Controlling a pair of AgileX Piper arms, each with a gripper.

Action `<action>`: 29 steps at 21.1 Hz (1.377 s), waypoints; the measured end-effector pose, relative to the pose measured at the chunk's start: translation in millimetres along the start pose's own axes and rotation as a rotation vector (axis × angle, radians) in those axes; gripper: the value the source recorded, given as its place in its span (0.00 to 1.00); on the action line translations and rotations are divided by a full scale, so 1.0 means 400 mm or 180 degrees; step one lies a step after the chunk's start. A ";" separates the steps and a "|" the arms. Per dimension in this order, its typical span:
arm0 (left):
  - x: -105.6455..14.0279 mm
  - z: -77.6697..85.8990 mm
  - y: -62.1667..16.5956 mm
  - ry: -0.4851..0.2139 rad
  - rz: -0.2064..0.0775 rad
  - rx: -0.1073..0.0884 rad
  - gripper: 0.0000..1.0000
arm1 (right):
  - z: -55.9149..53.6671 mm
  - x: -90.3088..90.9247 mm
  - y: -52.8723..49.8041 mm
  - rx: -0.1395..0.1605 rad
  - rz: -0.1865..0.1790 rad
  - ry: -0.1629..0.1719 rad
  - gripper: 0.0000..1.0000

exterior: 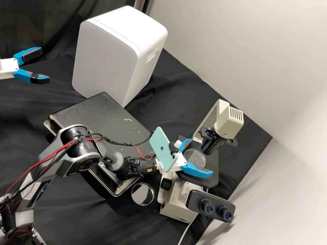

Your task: Place the petri dish on the microscope

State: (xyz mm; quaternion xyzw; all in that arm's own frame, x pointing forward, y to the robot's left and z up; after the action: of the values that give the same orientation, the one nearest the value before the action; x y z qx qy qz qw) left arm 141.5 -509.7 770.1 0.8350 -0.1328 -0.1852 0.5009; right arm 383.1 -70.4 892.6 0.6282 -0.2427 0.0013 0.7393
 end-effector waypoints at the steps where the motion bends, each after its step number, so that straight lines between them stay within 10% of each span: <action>1: 0.000 0.000 0.000 0.0000 0.0000 0.0000 1.00 | 0.000 0.000 0.000 0.0000 0.0000 0.0000 1.00; 16: 0.000 0.005 -0.001 -0.0034 -0.0010 -0.0010 1.00 | -0.003 -0.046 0.018 -0.0023 -0.0013 0.0032 1.00; 21: -0.001 0.008 -0.002 -0.0050 -0.0019 -0.0036 1.00 | -0.001 -0.101 0.035 -0.0026 0.0145 0.0083 1.00; 24: -0.001 0.009 -0.003 -0.0054 -0.0021 -0.0042 1.00 | -0.009 -0.130 0.047 0.0057 0.0255 0.0203 1.00; 29: -0.001 0.008 -0.003 -0.0039 -0.0019 -0.0049 1.00 | -0.013 -0.150 0.059 0.0472 0.0303 0.0369 1.00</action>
State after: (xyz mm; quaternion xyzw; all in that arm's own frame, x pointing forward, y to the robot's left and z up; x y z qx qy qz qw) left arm 139.6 -511.7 767.9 0.8303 -0.1319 -0.1929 0.5059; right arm 324.9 -42.5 892.5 0.6678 -0.2283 0.0907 0.7026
